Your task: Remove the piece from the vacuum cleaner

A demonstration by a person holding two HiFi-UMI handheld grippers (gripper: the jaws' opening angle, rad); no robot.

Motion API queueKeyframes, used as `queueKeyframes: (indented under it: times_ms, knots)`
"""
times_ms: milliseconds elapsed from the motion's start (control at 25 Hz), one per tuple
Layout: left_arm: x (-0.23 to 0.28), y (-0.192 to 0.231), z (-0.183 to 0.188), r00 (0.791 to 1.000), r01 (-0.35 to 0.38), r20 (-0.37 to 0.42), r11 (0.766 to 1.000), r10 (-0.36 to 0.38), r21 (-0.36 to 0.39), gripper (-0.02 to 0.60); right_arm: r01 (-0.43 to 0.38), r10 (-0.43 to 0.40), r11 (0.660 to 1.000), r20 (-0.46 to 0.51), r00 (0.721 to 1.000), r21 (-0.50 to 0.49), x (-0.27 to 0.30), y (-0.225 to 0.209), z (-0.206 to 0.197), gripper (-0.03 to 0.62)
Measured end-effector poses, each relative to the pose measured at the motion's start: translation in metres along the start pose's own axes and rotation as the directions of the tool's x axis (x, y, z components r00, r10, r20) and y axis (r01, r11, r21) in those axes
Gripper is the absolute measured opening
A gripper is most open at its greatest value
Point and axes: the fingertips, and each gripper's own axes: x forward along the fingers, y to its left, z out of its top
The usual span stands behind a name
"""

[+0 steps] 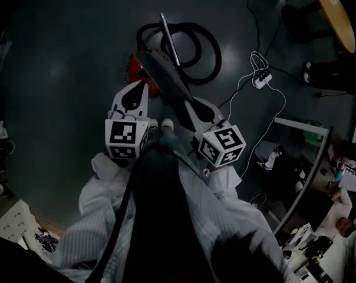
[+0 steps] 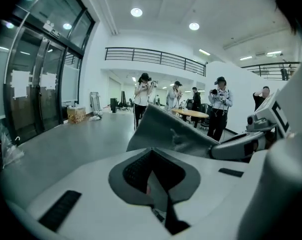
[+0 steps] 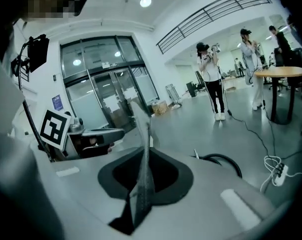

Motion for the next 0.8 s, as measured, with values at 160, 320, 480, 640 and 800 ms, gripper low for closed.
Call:
queueKeyframes:
  times_ms: [160, 320, 480, 640, 800]
  knots:
    - [-0.013, -0.005, 0.024, 0.999, -0.001, 0.043, 1.0, 0.001, -0.007, 0.003, 0.007, -0.004, 0.999, 0.061, 0.998, -0.053, -0.007, 0.016, 0.031, 0.028]
    - [-0.02, -0.001, 0.034, 0.996, -0.01, 0.087, 1.0, 0.009, 0.007, 0.003, 0.013, -0.006, 0.996, 0.081, 0.997, -0.089, -0.008, 0.024, 0.047, 0.028]
    - [-0.023, -0.005, 0.041, 0.996, -0.009, 0.093, 1.0, 0.009, 0.002, 0.003, 0.01, -0.002, 0.996, 0.084, 0.996, -0.094, -0.013, 0.025, 0.053, 0.027]
    - [-0.02, -0.01, 0.045, 0.994, 0.002, 0.105, 1.0, -0.002, 0.006, 0.003, 0.0, 0.008, 0.995, 0.082, 0.997, -0.099, -0.014, 0.026, 0.056, 0.026]
    - [-0.022, -0.015, 0.043, 0.998, 0.006, 0.07, 1.0, -0.006, 0.005, 0.003, -0.013, 0.022, 0.994, 0.078, 0.997, -0.104, -0.015, 0.03, 0.055, 0.026]
